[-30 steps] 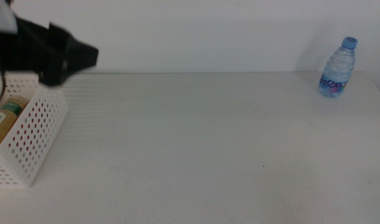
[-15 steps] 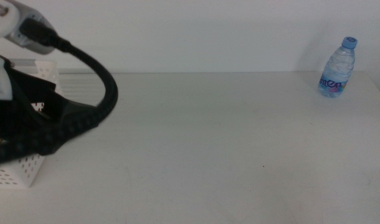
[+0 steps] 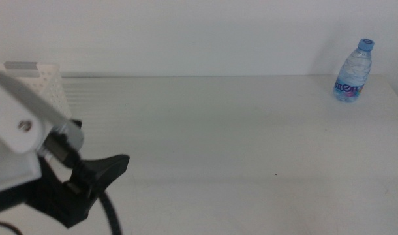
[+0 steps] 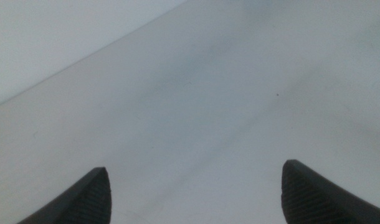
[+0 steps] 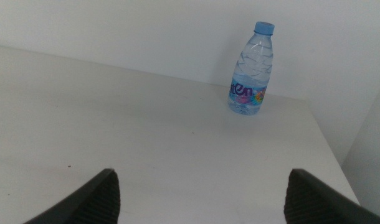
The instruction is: Use arms to grab the bottles and put them into the dustbin to the left of the table.
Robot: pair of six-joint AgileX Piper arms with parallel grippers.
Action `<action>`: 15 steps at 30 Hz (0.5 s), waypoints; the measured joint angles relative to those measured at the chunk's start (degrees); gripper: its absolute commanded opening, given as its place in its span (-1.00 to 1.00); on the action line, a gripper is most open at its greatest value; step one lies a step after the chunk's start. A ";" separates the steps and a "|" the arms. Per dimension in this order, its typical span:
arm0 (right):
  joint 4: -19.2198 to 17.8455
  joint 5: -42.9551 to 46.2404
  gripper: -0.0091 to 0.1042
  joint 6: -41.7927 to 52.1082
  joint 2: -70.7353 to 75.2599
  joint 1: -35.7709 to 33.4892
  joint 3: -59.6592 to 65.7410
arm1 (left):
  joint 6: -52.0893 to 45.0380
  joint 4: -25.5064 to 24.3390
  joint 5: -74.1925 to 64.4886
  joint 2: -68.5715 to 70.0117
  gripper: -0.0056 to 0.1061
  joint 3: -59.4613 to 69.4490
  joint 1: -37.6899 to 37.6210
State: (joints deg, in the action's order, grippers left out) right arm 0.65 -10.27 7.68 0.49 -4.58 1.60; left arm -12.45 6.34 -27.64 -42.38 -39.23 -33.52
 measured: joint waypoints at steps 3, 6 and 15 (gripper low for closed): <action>0.00 0.00 0.56 0.00 0.00 0.00 0.00 | 8.72 -4.84 1.54 2.37 0.69 3.01 -2.25; 0.00 0.00 0.56 0.00 0.00 0.00 0.00 | 13.23 -7.28 2.04 3.78 0.69 5.03 -3.80; 0.00 0.00 0.56 0.00 0.00 0.00 0.00 | 14.55 -7.90 3.22 4.01 0.69 5.68 -4.39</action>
State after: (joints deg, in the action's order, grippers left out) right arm 0.65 -10.27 7.68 0.49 -4.58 1.60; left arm 2.11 -1.56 -24.42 -38.36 -33.55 -37.91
